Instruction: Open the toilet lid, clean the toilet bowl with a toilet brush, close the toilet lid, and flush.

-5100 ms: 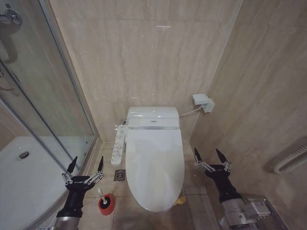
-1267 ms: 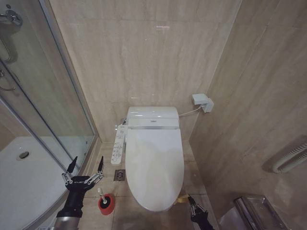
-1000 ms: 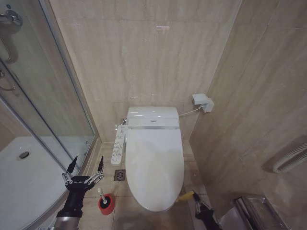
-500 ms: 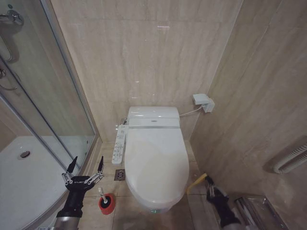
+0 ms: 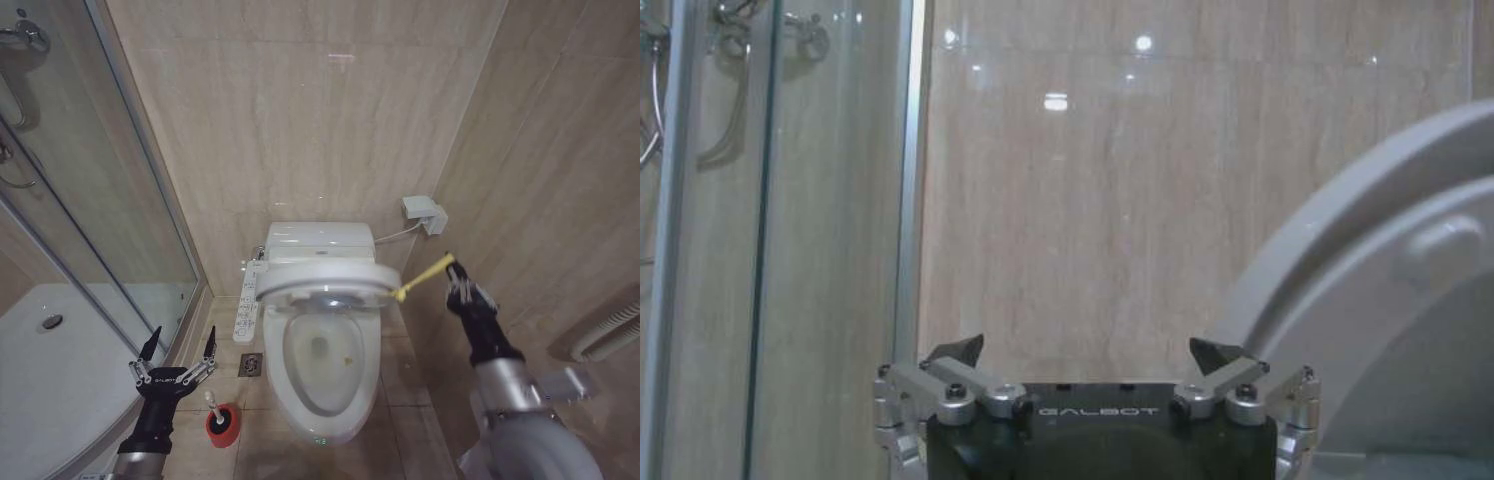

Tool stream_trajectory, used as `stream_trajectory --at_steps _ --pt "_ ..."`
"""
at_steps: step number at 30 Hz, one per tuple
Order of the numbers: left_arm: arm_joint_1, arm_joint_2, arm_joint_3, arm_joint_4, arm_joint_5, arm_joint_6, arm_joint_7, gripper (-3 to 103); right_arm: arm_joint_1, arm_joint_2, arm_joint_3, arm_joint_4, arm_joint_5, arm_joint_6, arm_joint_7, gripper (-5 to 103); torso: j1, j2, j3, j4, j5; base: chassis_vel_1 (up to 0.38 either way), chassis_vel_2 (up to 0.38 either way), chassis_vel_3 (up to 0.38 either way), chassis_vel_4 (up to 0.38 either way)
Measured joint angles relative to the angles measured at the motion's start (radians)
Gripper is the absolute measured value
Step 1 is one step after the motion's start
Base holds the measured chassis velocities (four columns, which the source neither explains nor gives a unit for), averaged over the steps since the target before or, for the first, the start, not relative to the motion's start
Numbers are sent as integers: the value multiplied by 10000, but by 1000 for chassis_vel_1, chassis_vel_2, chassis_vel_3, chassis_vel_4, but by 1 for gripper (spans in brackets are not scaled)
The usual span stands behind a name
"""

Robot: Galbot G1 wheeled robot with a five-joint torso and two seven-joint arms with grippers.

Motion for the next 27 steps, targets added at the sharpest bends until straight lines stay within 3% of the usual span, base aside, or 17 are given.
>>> stream_trajectory --at_steps 14,27 --pt "0 0 0 1 0 0 -1 100 3372 -536 -515 -2450 704 -292 336 0 0 0 0 2 0 0 0 0 0" --pt "0 0 0 0 0 0 0 100 6050 -397 -1274 -4333 279 -352 363 0 -1 0 0 -2 0 0 0 0 0"
